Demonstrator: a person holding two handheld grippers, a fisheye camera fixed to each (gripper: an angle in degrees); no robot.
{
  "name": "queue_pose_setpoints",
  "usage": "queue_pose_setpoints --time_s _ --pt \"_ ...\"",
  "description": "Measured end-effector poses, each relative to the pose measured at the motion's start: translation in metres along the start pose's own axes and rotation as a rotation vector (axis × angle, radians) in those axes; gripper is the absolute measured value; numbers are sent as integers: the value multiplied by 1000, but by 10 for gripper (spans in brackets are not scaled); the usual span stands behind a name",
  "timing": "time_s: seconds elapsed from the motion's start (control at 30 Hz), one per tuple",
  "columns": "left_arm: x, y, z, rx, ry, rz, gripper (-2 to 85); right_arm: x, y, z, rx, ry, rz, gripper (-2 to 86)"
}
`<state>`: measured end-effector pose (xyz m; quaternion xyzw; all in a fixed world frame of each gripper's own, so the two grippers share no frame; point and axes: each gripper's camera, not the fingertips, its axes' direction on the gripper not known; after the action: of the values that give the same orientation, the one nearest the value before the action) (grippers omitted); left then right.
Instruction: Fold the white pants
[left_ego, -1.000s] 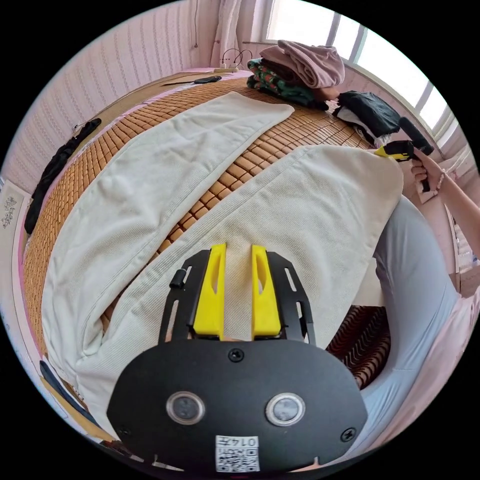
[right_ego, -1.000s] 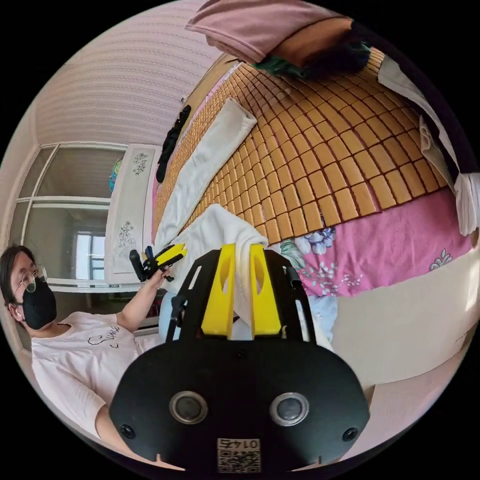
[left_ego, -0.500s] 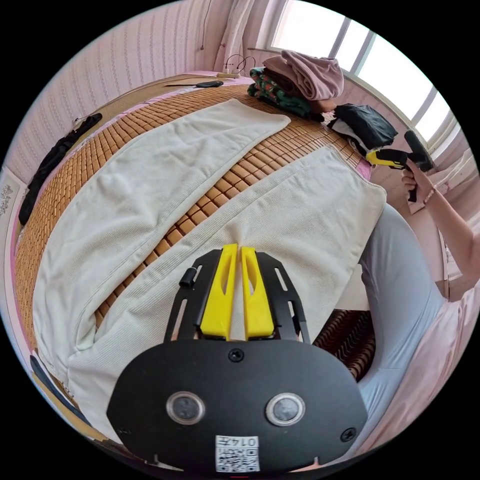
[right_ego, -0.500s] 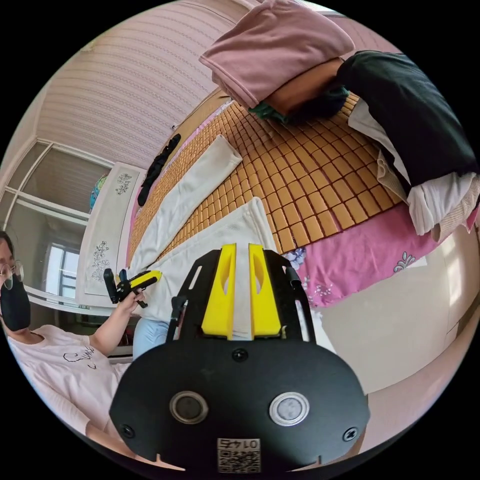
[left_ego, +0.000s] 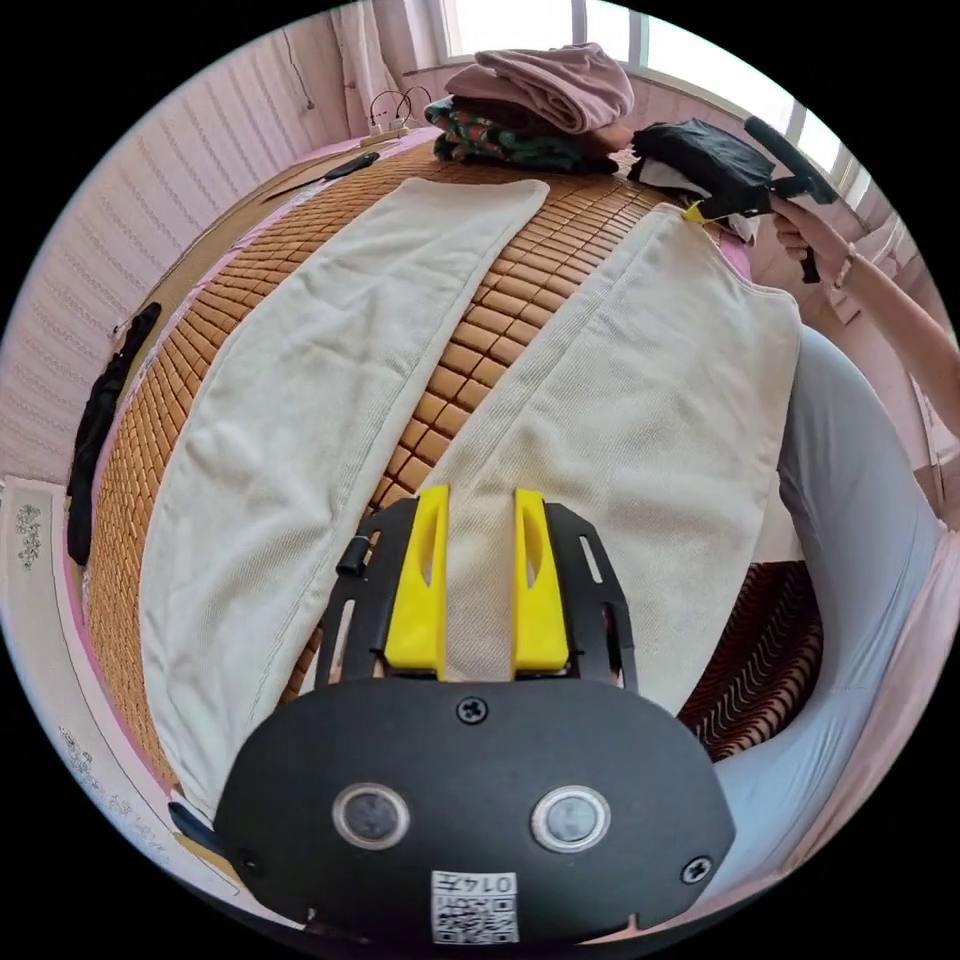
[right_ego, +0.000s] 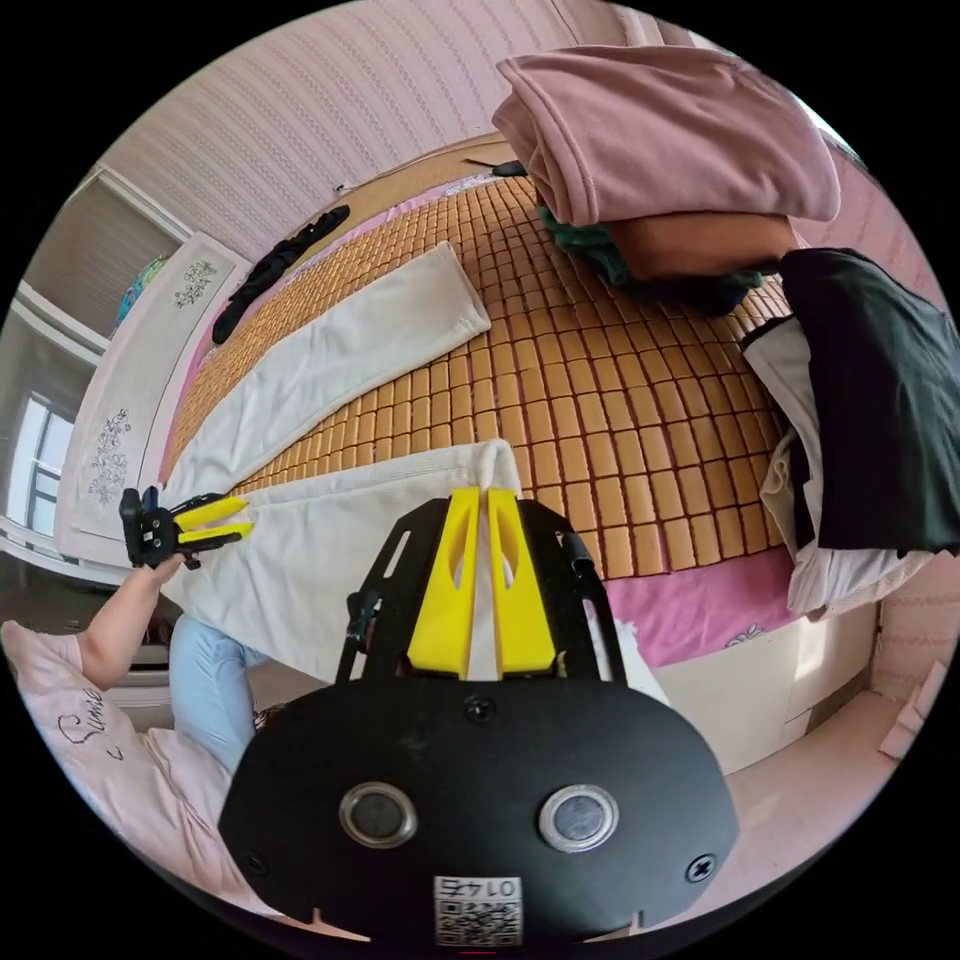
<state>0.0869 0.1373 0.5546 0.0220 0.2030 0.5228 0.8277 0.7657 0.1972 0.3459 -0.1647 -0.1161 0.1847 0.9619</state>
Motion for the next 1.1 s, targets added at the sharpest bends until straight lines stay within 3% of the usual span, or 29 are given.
queue_pose_setpoints --time_s 0.2,0.43,0.57,0.73,0.9,1.1 --pt "11 -13 -39 3 -43 118 0 -2 12 -42 101 -108 -2 -3" --pt "-30 -27 -95 83 146 78 -3 -17 -32 -14 36 21 -48 -3" --pt "-59 -44 -78 62 155 -47 -2 -16 -62 15 -21 23 -27 2" --pt "-88 -64 9 -86 203 -262 9 3 -78 51 -56 -39 86 26" --pt "-85 -61 -1 -7 189 -270 22 13 -49 25 -13 -91 101 62" --pt "-83 -68 -12 -4 176 -274 24 29 13 18 -158 -163 184 101"
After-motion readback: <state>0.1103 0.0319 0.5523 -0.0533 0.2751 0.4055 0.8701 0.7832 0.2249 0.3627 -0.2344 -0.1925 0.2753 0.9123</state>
